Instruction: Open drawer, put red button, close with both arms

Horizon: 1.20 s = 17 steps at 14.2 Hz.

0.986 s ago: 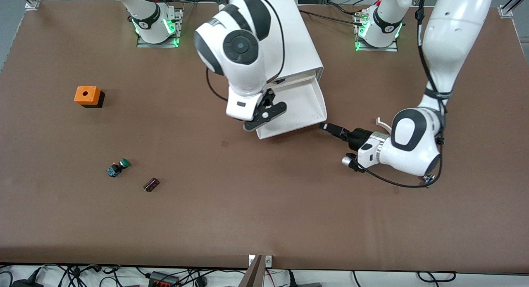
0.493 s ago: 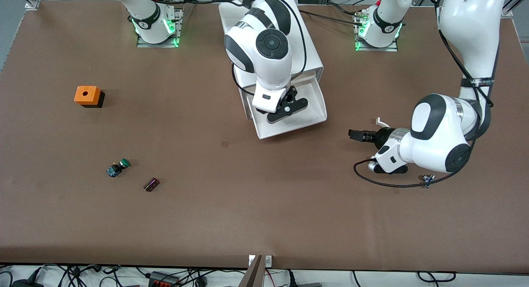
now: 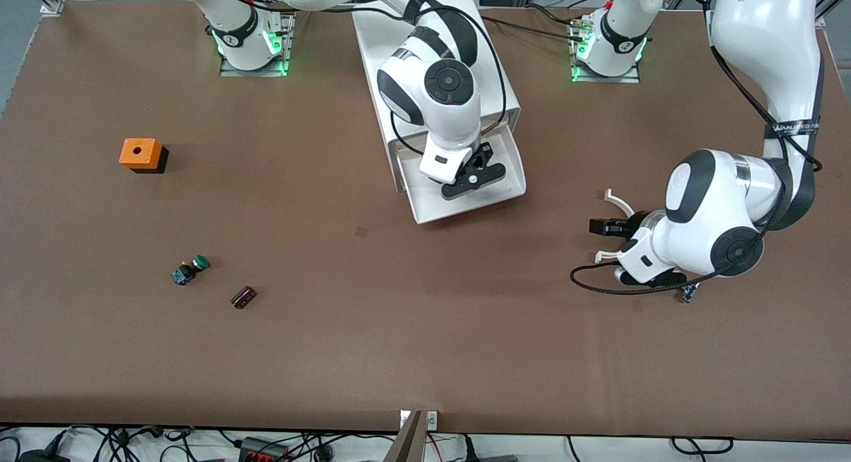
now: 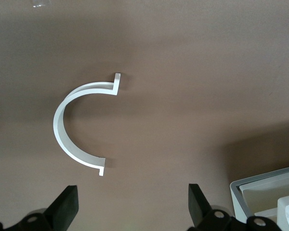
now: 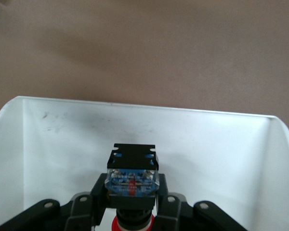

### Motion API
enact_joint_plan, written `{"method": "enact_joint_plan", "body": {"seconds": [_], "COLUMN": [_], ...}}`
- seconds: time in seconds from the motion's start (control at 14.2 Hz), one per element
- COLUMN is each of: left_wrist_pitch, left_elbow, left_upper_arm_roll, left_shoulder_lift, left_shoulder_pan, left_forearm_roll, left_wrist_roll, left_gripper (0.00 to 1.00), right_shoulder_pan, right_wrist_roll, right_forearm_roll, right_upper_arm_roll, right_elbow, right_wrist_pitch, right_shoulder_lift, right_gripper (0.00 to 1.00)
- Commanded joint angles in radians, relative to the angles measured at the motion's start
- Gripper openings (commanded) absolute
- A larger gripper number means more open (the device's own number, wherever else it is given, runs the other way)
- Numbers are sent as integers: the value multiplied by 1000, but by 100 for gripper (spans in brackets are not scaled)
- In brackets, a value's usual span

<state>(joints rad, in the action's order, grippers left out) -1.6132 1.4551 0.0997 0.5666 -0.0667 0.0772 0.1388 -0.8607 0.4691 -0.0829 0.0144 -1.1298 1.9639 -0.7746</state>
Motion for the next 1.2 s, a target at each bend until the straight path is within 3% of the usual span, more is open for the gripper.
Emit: {"method": "enact_joint_plan", "body": {"seconds": [0.0,0.7,0.77,0.85,0.92,1.13], "left_wrist_pitch": [9,9,7,6,6,6], "left_elbow": [-15,-15,-15,-13,-13,-6], "left_upper_arm_roll": [5,8,8,8,8,8], "left_shoulder_lift": [6,7,9,9,9,9], "left_shoulder_pan": [-2,-4,-5,-5,-5,-1], "left_forearm_roll": [-20,-19,-19,-19,-19,-20], "left_wrist_roll": [15,16,16,16,16,15], "left_gripper": [100,100,100,100,100,100], "right_shoulder_pan": [0,0,0,0,2,15], "right_wrist_roll": [19,20,22,23,23,22], "right_forearm_roll": [-1,0,0,0,-1,-3], "right_upper_arm_roll": [4,2,-1,-2,-4,-10], "right_elbow": [19,13,15,16,19,25], "right_wrist_pitch": [-7,-28,-28,-26,-25,-16], "right_shoulder_lift": [-17,-26,-26,-26,-23,-17], "right_gripper": [0,0,19,88,100,100]}}
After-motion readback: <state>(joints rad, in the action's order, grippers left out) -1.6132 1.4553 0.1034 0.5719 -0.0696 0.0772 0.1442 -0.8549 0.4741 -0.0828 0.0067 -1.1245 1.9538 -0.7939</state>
